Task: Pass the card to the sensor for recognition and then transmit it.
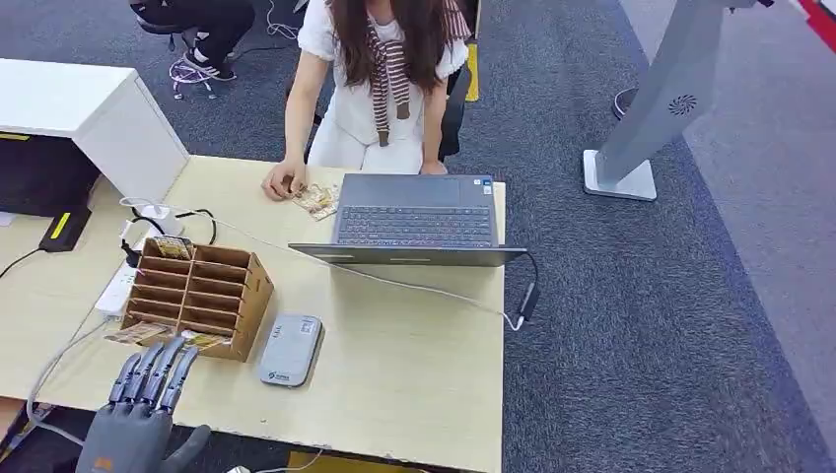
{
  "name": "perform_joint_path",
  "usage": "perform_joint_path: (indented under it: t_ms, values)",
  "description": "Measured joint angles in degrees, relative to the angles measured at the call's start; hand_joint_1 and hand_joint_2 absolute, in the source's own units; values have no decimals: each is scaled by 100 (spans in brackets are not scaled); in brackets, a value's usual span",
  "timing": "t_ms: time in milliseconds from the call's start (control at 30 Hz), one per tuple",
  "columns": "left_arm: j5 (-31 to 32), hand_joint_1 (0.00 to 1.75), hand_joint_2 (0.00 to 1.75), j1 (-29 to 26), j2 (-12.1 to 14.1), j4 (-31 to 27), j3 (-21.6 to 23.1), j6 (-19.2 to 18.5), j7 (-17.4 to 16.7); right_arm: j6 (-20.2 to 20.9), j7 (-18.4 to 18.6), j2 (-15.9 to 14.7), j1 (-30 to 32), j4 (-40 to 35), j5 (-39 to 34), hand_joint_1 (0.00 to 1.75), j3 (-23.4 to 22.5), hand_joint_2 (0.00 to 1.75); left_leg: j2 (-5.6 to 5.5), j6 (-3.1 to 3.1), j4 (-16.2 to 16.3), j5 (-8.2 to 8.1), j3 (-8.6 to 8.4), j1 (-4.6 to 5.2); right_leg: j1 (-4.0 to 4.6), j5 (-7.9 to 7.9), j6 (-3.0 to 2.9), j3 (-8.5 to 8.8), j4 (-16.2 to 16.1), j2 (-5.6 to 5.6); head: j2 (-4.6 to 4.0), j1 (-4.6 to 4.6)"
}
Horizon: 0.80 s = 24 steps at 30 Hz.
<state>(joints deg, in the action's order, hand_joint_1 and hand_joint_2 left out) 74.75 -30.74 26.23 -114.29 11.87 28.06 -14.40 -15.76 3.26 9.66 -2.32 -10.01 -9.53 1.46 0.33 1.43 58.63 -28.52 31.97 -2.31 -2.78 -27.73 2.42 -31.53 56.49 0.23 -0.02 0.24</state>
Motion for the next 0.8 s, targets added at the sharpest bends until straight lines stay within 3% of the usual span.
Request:
perform_joint_path:
  t_ms: [167,467,800]
  values:
    - [-212,0,175,52,22,11,-4,-225,-153,0,11,11,0,0,50,0,-17,175,-1,0,0,0,-2,0,0,0,0,0,0,0,0,2]
    - [-634,0,175,924,-398,884,-483,-791,667,15,52,13,-5,0,289,0,-15,175,-11,-1,0,2,-7,0,0,0,0,11,0,-7,0,2]
    - [-599,0,175,1680,-820,1784,-818,-883,800,35,125,13,-21,0,418,0,15,175,-9,0,1,2,-12,0,0,1,-1,11,0,-3,0,2]
